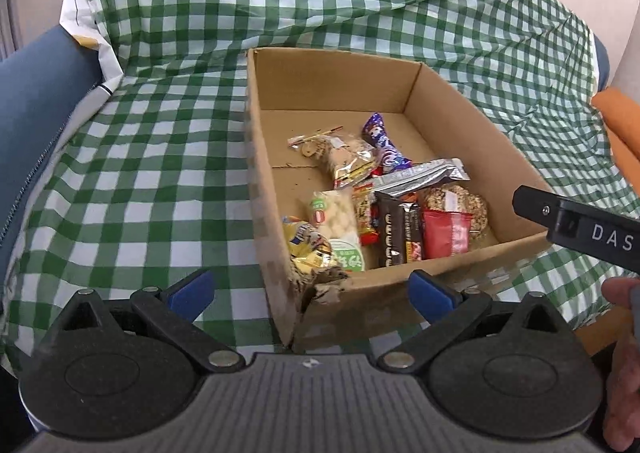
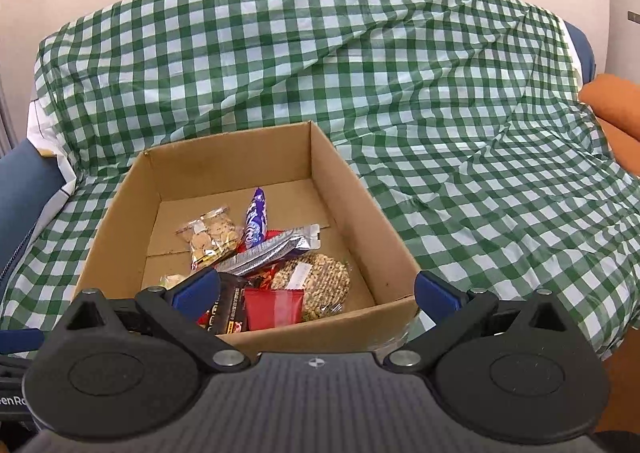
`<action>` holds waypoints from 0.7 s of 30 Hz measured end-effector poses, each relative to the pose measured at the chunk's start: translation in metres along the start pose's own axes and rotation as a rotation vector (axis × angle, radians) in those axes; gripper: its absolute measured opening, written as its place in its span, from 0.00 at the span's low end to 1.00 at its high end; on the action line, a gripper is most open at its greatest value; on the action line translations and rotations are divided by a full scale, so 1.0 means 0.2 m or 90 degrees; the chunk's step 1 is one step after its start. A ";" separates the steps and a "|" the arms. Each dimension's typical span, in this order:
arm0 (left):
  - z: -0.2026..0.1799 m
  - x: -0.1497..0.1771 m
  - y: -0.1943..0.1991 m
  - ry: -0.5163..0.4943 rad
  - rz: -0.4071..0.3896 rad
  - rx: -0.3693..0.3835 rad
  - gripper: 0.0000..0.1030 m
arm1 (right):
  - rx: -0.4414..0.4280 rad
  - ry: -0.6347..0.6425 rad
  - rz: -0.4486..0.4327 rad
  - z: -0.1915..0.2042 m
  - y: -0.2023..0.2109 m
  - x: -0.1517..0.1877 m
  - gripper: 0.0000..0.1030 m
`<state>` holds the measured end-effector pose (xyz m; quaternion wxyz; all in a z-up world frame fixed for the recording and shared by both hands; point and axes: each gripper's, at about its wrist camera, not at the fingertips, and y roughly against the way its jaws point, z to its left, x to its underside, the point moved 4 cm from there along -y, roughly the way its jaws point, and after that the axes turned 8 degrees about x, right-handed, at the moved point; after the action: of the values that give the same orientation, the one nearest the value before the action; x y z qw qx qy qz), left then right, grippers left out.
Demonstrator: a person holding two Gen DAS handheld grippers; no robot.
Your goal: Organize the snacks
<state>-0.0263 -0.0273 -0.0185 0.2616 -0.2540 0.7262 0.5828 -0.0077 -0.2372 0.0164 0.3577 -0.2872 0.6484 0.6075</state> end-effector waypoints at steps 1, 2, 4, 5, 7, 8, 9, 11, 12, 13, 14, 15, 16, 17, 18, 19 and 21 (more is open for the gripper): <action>0.00 0.00 0.00 0.002 0.001 -0.002 1.00 | -0.001 0.005 0.003 0.01 -0.01 0.00 1.00; 0.01 0.00 0.01 0.007 0.001 -0.001 1.00 | -0.001 0.009 0.005 0.02 -0.01 0.00 1.00; 0.02 -0.01 0.00 0.017 0.004 -0.001 1.00 | -0.003 0.015 0.003 0.03 -0.01 0.00 1.00; 0.02 -0.01 0.00 0.021 0.006 -0.001 1.00 | -0.004 0.018 0.002 0.04 0.00 0.01 1.00; 0.03 -0.02 -0.01 0.028 0.006 0.000 1.00 | -0.005 0.025 0.000 0.05 0.00 0.01 1.00; 0.03 -0.02 -0.01 0.030 0.006 0.001 1.00 | -0.005 0.028 0.001 0.05 -0.01 0.01 1.00; 0.02 -0.02 -0.01 0.031 0.005 0.001 1.00 | -0.005 0.030 0.002 0.06 -0.01 0.01 1.00; 0.02 -0.02 -0.01 0.032 0.005 0.001 1.00 | -0.006 0.033 0.004 0.06 -0.02 0.01 1.00; 0.02 -0.02 -0.01 0.032 0.005 0.002 1.00 | -0.007 0.033 0.004 0.06 -0.02 0.01 1.00; 0.02 -0.02 -0.01 0.033 0.005 0.003 1.00 | -0.008 0.033 0.004 0.06 -0.02 0.01 1.00; 0.02 -0.02 -0.01 0.034 0.005 0.004 1.00 | -0.009 0.034 0.003 0.06 -0.02 0.01 1.00; 0.01 -0.02 -0.01 0.034 0.004 0.004 1.00 | -0.010 0.037 0.003 0.06 -0.02 0.01 1.00; 0.01 -0.02 -0.01 0.033 0.005 0.004 1.00 | -0.009 0.040 0.004 0.07 -0.03 0.01 1.00; 0.01 -0.02 -0.01 0.034 0.006 0.004 1.00 | -0.010 0.043 0.004 0.07 -0.03 0.01 1.00; 0.01 -0.03 -0.01 0.034 0.006 0.004 1.00 | -0.011 0.047 0.003 0.07 -0.03 0.01 1.00; 0.01 -0.02 -0.01 0.035 0.006 0.004 1.00 | -0.013 0.049 0.001 0.08 -0.03 0.01 1.00; 0.01 -0.02 -0.01 0.034 0.006 0.004 1.00 | -0.013 0.053 0.001 0.08 -0.03 0.01 0.99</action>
<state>-0.0212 -0.0250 -0.0171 0.2406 -0.2651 0.7358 0.5748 -0.0028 -0.2215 0.0108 0.3271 -0.3153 0.6567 0.6020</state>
